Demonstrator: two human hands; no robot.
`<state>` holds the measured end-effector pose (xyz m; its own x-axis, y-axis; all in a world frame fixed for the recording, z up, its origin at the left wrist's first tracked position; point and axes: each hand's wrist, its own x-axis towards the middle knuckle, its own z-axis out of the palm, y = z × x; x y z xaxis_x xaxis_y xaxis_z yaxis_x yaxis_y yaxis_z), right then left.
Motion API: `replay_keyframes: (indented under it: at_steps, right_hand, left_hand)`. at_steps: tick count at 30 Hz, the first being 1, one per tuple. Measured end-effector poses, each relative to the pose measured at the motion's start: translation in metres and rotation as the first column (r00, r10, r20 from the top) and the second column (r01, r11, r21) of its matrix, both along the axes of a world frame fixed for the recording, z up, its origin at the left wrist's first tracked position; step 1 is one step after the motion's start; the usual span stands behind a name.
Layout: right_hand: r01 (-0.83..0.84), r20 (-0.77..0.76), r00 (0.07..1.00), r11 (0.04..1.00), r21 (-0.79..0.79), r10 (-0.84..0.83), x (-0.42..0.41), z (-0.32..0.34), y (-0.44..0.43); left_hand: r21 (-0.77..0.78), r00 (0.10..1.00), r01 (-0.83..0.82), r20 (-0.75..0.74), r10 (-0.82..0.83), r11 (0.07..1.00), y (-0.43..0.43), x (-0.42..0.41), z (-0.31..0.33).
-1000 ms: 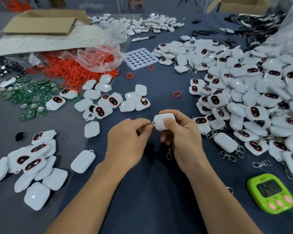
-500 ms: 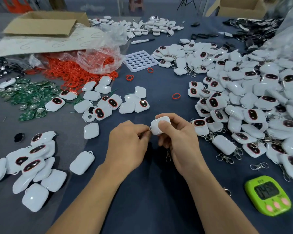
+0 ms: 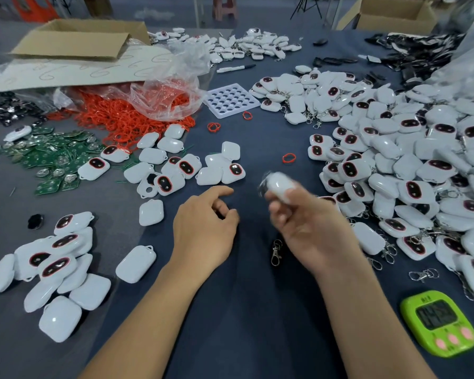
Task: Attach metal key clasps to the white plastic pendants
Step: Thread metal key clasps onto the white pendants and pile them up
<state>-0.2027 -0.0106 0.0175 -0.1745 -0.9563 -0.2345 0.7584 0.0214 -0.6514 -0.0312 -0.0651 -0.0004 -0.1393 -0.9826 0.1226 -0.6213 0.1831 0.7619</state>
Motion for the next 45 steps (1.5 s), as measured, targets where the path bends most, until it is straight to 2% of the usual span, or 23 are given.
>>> replay_keyframes:
  at_steps: [2, 3, 4, 7, 9, 12, 15, 19, 23, 25, 28, 30, 32, 33, 36, 38, 42, 44, 45]
  right_hand:
    - [0.143, 0.409, 0.912, 0.95, -0.277, -0.018, -0.031, 0.001, 0.007]
    - [0.205, 0.499, 0.867, 0.904, -0.374, 0.01, -0.042, 0.002, 0.009]
    - [0.22, 0.478, 0.878, 0.889, -0.402, -0.001, -0.048, 0.004, 0.011]
    - [0.077, 0.094, 0.994, 0.944, -0.32, -0.049, -0.036, -0.003, 0.008]
    - [-0.002, -0.034, 0.999, 0.966, -0.257, -0.007, -0.024, -0.009, 0.005]
    - [-0.052, -0.15, 0.988, 0.986, -0.156, 0.028, -0.014, -0.008, 0.001]
    - [-0.053, -0.19, 0.981, 0.994, -0.093, 0.034, -0.009, -0.012, 0.0]
    - [-0.047, -0.223, 0.974, 0.996, -0.078, 0.028, -0.006, -0.012, 0.0]
    - [-0.076, -0.257, 0.965, 0.992, -0.1, 0.048, -0.006, -0.011, 0.0]
    - [-0.105, -0.293, 0.954, 0.988, -0.11, 0.069, -0.005, -0.011, 0.001]
    - [-0.143, -0.374, 0.923, 0.983, -0.117, 0.09, -0.002, -0.006, 0.004]
    - [-0.153, -0.46, 0.883, 0.984, -0.092, 0.094, 0.004, -0.007, 0.005]
    - [-0.136, -0.556, 0.827, 0.989, -0.052, 0.084, 0.012, -0.01, 0.006]
    - [-0.123, -0.572, 0.816, 0.992, -0.035, 0.082, 0.016, -0.012, 0.006]
    - [-0.082, -0.501, 0.861, 0.996, 0.028, 0.085, 0.021, -0.01, 0.005]
    - [-0.054, -0.499, 0.864, 0.998, 0.043, 0.068, 0.019, -0.01, 0.005]
    - [0.073, -0.443, 0.895, 0.997, 0.032, -0.052, 0.018, -0.009, 0.005]
    - [0.163, -0.373, 0.918, 0.985, 0.051, -0.133, 0.017, -0.006, 0.004]
    - [0.197, -0.344, 0.924, 0.979, 0.057, -0.166, 0.016, -0.005, 0.003]
  left_hand:
    - [0.014, 1.0, -0.002, -0.009, 0.002, 1.0, -0.002, 0.001, -0.002]
    - [0.02, 1.0, -0.001, -0.007, 0.001, 1.0, -0.002, 0.002, -0.003]
    - [0.022, 1.0, 0.001, -0.003, -0.001, 1.0, -0.002, 0.002, -0.003]
    - [-0.017, 0.999, -0.005, 0.031, 0.005, 1.0, -0.002, 0.0, -0.003]
    - [-0.103, 0.999, -0.025, 0.038, 0.029, 0.994, -0.003, -0.001, 0.0]
    - [-0.274, 0.992, -0.002, 0.118, 0.036, 0.962, -0.012, 0.002, 0.003]
    - [-0.222, 0.97, 0.037, 0.242, 0.019, 0.974, -0.024, 0.002, 0.002]
    - [-0.179, 0.955, 0.007, 0.292, 0.047, 0.984, -0.035, 0.001, -0.002]
    - [-0.166, 0.989, -0.01, 0.144, 0.034, 0.986, -0.037, 0.005, -0.002]
    - [-0.152, 1.0, 0.009, -0.016, -0.012, 0.988, -0.033, 0.008, 0.001]
    - [-0.103, 0.968, 0.085, -0.229, -0.107, 0.991, -0.025, 0.01, 0.005]
    - [-0.104, 0.947, 0.161, -0.264, -0.184, 0.981, -0.019, 0.009, 0.006]
    - [-0.144, 0.946, 0.213, -0.215, -0.241, 0.966, -0.013, 0.007, 0.005]
    - [-0.182, 0.949, 0.227, -0.178, -0.259, 0.957, -0.01, 0.005, 0.005]
    - [-0.384, 0.94, 0.276, -0.085, -0.331, 0.881, 0.001, -0.002, 0.003]
    - [-0.434, 0.929, 0.294, -0.079, -0.361, 0.851, 0.007, -0.006, 0.001]
    - [-0.279, 0.952, 0.179, -0.192, -0.237, 0.944, 0.012, -0.009, 0.004]
    - [-0.153, 0.972, 0.149, -0.16, -0.173, 0.977, 0.011, -0.008, 0.007]
    - [-0.112, 0.974, 0.185, -0.108, -0.197, 0.976, 0.011, -0.008, 0.008]
